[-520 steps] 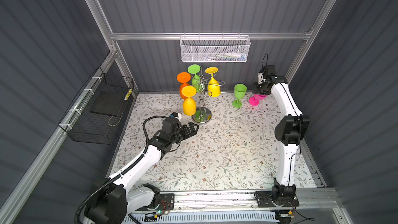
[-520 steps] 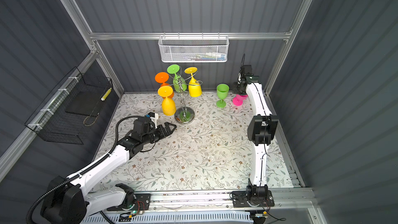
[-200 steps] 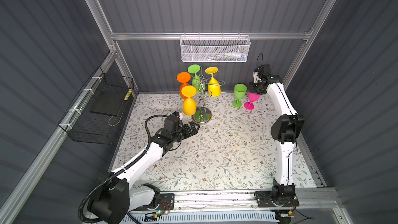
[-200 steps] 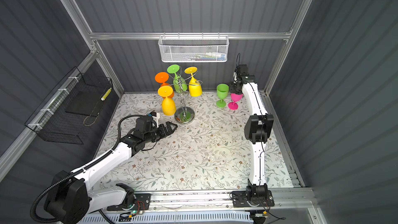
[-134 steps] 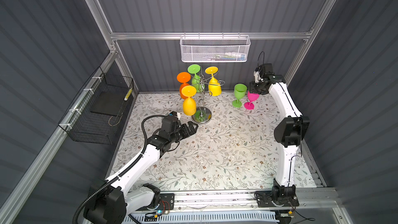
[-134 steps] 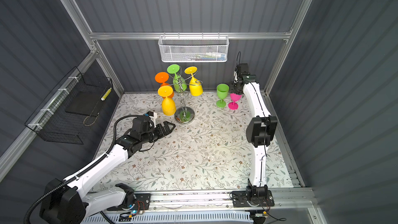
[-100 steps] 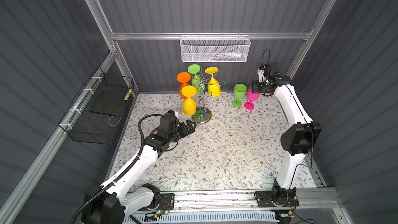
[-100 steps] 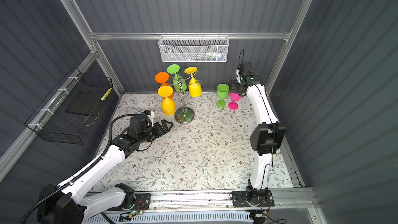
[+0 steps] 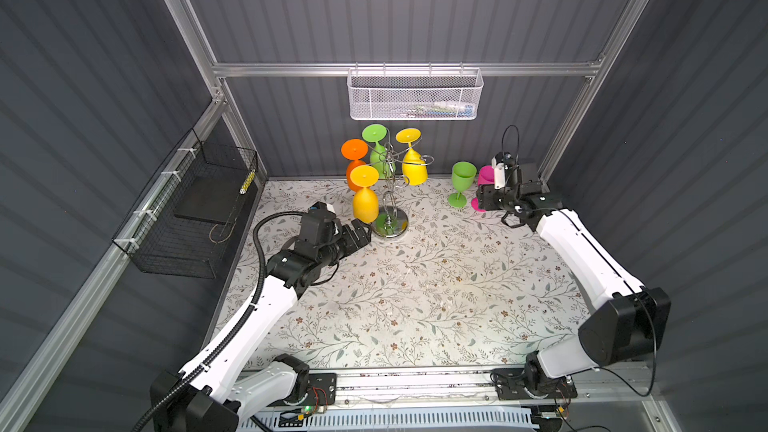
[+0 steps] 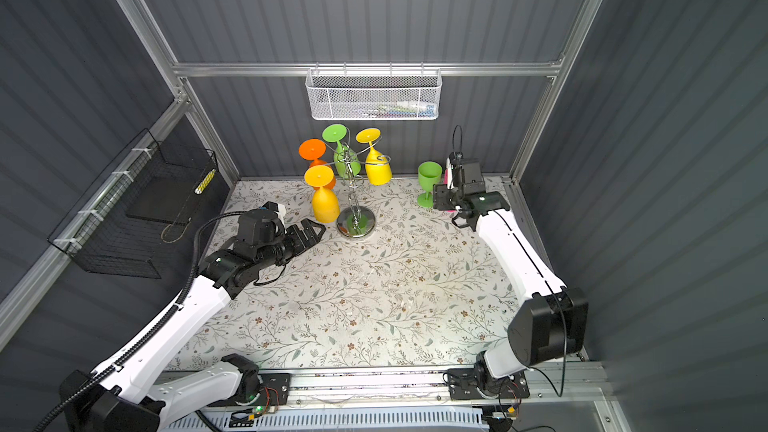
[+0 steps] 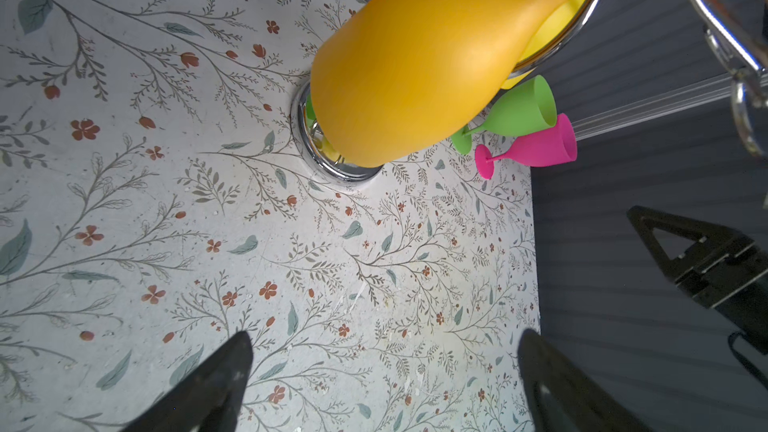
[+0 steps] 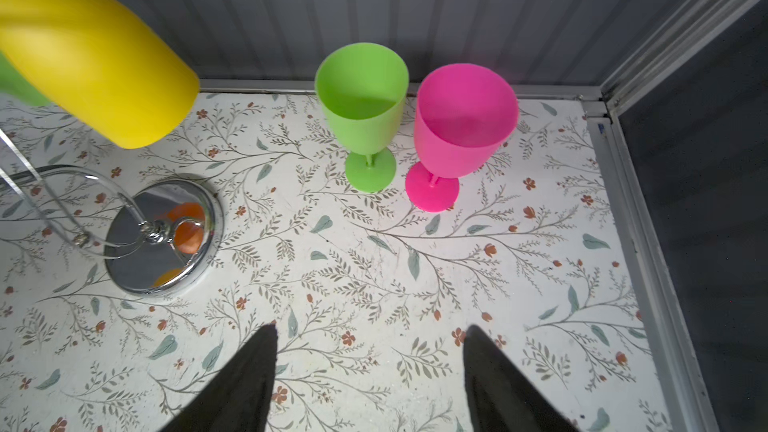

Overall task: Take the wine glass off the wine glass rack
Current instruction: 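Raise the right gripper while the left gripper reaches toward the yellow glass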

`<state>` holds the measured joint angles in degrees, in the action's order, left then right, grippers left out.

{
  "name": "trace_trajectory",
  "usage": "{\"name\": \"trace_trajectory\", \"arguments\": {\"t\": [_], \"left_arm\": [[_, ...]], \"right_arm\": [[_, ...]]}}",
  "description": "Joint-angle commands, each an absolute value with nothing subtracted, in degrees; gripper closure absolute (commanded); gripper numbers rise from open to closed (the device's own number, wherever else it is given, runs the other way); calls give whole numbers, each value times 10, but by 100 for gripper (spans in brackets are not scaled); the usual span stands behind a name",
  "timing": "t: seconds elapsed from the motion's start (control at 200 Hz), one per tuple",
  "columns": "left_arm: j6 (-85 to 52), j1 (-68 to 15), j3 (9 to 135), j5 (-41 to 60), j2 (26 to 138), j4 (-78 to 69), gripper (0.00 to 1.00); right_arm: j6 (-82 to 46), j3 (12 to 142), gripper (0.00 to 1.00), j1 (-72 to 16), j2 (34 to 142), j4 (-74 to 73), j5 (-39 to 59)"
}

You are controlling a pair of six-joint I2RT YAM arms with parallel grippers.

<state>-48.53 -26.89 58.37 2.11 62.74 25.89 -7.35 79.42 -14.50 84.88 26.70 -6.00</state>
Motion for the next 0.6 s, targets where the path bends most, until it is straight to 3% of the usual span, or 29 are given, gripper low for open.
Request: {"name": "trace_trajectory", "arguments": {"t": [0.0,0.31,0.595], "left_arm": [[-518,-266,610,1,627,282,2],[-608,-265,622,-16,616,235,10],[-665,-259,654,-22,625,168,18]], "right_arm": [[-99,740,29,-158,817,169,-66],[-66,571,32,-203,742,-20,-9],[-20,490,35,-224,693,-119,40]]}}
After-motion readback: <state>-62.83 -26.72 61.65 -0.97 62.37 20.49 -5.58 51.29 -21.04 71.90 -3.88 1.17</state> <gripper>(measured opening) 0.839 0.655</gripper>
